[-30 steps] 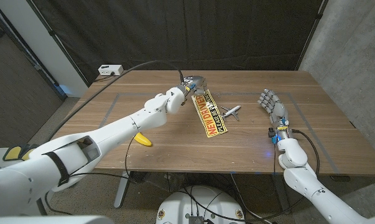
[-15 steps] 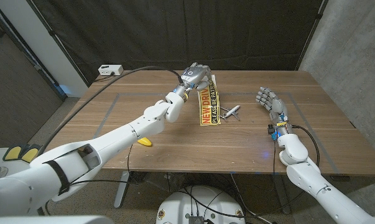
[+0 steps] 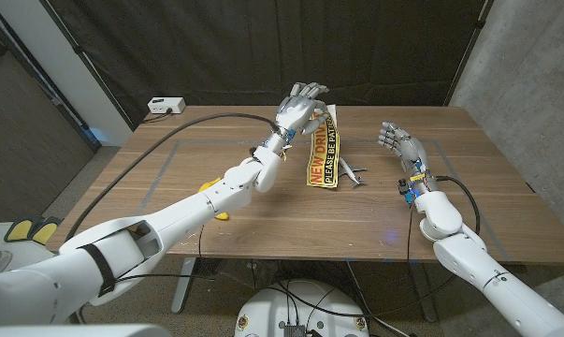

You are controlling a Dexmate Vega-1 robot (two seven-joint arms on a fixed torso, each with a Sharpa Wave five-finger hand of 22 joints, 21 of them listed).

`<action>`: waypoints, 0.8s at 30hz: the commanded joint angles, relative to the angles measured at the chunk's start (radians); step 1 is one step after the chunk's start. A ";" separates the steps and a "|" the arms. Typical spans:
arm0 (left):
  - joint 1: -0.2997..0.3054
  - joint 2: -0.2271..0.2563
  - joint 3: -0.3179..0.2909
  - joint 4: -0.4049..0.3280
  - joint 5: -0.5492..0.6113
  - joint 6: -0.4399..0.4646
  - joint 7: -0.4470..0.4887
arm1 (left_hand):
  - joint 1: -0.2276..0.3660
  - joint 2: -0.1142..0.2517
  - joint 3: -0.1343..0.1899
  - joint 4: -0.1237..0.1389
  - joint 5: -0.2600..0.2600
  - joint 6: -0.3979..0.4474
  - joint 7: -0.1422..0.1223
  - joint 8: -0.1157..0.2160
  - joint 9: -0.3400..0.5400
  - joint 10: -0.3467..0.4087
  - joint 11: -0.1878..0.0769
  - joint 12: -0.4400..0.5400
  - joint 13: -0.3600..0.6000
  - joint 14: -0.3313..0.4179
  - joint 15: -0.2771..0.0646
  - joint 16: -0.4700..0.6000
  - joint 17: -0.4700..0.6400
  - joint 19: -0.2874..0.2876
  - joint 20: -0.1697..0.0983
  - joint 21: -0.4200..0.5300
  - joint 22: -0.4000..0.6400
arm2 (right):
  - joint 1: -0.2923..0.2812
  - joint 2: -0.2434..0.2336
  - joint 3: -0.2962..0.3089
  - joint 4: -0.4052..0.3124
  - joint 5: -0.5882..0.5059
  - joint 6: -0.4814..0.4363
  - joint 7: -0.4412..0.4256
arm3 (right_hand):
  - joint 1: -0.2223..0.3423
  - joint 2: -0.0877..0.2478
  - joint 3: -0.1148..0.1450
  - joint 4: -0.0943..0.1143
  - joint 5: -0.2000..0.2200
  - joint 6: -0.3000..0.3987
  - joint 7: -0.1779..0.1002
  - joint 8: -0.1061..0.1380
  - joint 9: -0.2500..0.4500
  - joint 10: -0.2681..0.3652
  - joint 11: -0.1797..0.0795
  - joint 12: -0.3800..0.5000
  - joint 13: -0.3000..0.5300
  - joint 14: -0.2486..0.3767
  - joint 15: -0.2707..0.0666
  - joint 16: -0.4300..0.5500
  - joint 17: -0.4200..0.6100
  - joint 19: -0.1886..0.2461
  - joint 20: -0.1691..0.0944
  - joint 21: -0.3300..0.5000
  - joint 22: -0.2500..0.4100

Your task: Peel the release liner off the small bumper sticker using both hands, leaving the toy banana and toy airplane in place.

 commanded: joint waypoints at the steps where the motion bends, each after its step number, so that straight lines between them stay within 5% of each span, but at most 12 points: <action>1: -0.003 -0.034 0.025 0.037 0.078 0.041 0.165 | -0.005 -0.008 -0.011 0.001 0.004 0.088 -0.083 0.007 -0.003 -0.024 0.000 -0.029 -0.020 -0.040 0.022 -0.021 -0.015 -0.042 0.009 -0.021 -0.003 | 0.005 -0.028 -0.011 -0.092 -0.073 -0.083 -0.044 | 0.008 -0.012 -0.006 -0.001 0.001 0.010 0.003 0.000 0.004 0.016 0.002 0.007 0.003 -0.011 -0.001 -0.003 0.006 -0.011 0.000 -0.006 0.005; 12: -0.007 0.004 0.046 -0.038 0.125 0.071 0.091 | -0.017 -0.003 -0.030 0.009 0.014 0.081 -0.084 0.020 0.014 -0.098 0.023 -0.098 -0.066 -0.114 0.078 -0.056 -0.037 -0.089 0.010 -0.064 -0.007 | 0.000 -0.046 -0.022 -0.195 -0.170 -0.194 -0.120 | 0.026 -0.048 -0.020 -0.011 0.005 0.028 0.010 0.003 0.005 0.031 -0.009 0.015 0.010 -0.006 -0.020 -0.001 0.010 -0.020 0.007 -0.012 0.005; 24: -0.030 0.036 0.048 -0.101 0.151 0.049 -0.036 | -0.021 -0.002 -0.040 0.013 0.026 0.069 -0.085 0.023 0.022 -0.115 0.031 -0.118 -0.082 -0.145 0.099 -0.067 -0.042 -0.118 0.011 -0.088 -0.007 | 0.015 -0.069 -0.043 -0.261 -0.243 -0.229 -0.117 | 0.058 -0.085 -0.032 -0.016 0.017 0.058 -0.001 0.011 0.006 0.036 -0.017 0.019 0.018 -0.004 -0.033 -0.001 0.014 -0.007 0.012 -0.010 0.005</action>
